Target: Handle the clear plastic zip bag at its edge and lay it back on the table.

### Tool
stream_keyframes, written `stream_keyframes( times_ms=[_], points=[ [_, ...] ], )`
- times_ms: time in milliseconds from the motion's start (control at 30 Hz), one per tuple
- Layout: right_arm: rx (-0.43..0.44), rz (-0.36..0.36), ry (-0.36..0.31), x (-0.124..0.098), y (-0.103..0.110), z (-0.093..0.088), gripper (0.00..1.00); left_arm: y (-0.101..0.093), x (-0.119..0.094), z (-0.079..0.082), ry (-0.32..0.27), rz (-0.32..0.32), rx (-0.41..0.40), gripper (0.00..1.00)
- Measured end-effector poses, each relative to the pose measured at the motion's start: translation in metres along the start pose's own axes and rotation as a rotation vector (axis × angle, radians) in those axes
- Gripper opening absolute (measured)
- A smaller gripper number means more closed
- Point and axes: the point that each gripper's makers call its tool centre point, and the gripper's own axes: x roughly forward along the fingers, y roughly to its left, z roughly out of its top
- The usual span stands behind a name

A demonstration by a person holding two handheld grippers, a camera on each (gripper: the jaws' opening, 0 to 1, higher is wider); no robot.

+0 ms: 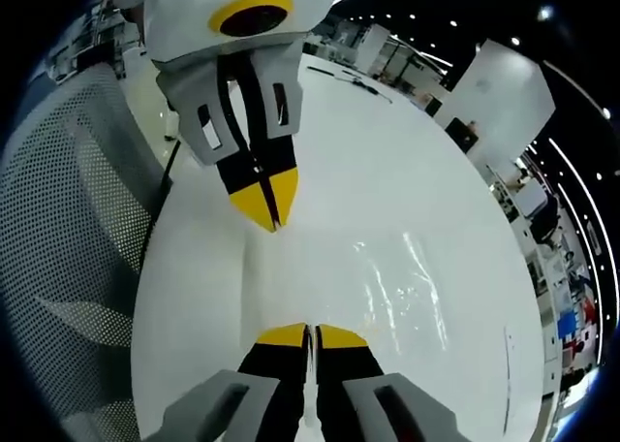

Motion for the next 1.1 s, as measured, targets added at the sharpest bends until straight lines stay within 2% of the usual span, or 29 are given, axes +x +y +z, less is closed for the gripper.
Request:
stream_keyframes(
  times_ms=[200, 333, 400, 667, 1100],
  points=[
    [0.039, 0.009, -0.002, 0.000, 0.003, 0.000, 0.00, 0.006, -0.001, 0.002, -0.018, 0.040, 0.014, 0.00],
    [0.086, 0.005, -0.011, -0.001, 0.002, 0.001, 0.00, 0.011, -0.008, 0.005, -0.052, 0.064, -0.053, 0.00],
    [0.093, 0.006, -0.006, 0.000, 0.001, -0.001, 0.00, 0.012, -0.011, 0.006, -0.059, 0.086, -0.035, 0.02],
    [0.108, -0.002, 0.009, -0.001, -0.003, -0.005, 0.00, 0.010, -0.022, 0.024, -0.122, 0.121, -0.039, 0.08],
    [0.109, -0.018, 0.014, -0.008, -0.006, -0.004, 0.00, -0.014, -0.012, 0.051, -0.162, 0.060, 0.066, 0.09]
  ],
)
